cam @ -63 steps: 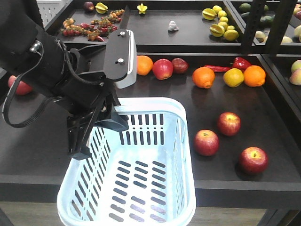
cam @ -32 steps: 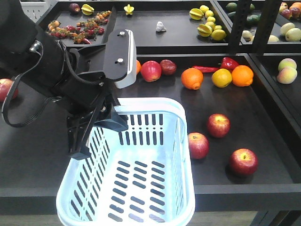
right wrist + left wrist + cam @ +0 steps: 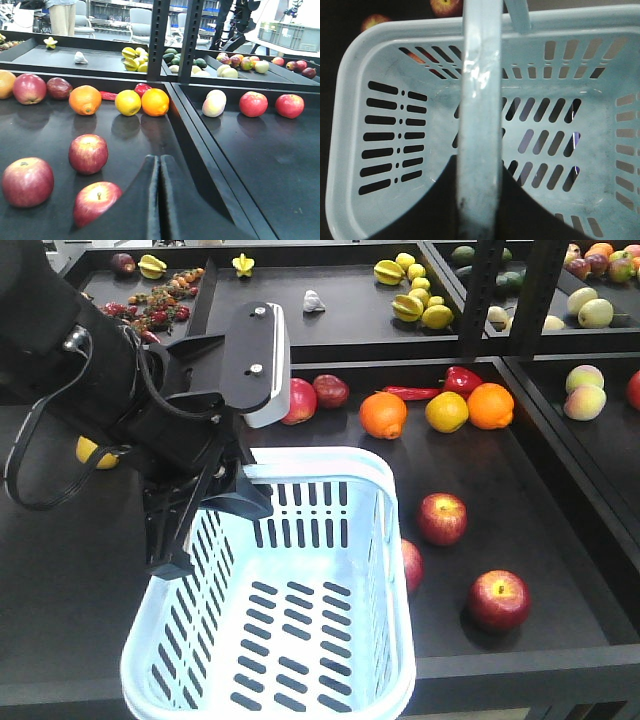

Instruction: Pick three apples into basket with both arms

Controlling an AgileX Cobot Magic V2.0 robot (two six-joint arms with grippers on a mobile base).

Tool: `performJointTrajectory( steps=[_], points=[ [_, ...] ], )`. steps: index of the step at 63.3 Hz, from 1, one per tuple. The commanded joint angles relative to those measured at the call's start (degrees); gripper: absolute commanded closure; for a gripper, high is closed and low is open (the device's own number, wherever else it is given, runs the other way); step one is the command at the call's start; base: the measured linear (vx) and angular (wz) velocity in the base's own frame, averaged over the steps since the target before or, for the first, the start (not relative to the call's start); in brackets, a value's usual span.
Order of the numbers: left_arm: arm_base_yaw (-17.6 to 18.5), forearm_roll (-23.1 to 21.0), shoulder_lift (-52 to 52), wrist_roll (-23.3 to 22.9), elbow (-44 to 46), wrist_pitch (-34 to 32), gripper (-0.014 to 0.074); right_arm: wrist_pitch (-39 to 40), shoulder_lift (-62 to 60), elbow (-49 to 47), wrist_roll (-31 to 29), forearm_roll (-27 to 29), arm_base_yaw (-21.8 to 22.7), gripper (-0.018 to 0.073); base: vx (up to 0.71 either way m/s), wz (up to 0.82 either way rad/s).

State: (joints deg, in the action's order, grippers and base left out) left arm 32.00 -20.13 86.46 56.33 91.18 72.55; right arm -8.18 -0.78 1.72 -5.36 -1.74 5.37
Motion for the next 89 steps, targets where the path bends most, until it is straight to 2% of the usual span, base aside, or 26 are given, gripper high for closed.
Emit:
performJointTrajectory(
  steps=[1,89],
  points=[
    [0.1,-2.5,-2.3,-0.5,1.8,-2.8,0.0603,4.4,0.2,0.5,-0.2,-0.2,0.1,0.0568,0.08,-0.04],
    [0.1,-2.5,-2.3,-0.5,1.8,-2.8,0.0603,4.4,0.2,0.5,-0.2,-0.2,0.1,0.0568,0.07,0.02]
  ],
)
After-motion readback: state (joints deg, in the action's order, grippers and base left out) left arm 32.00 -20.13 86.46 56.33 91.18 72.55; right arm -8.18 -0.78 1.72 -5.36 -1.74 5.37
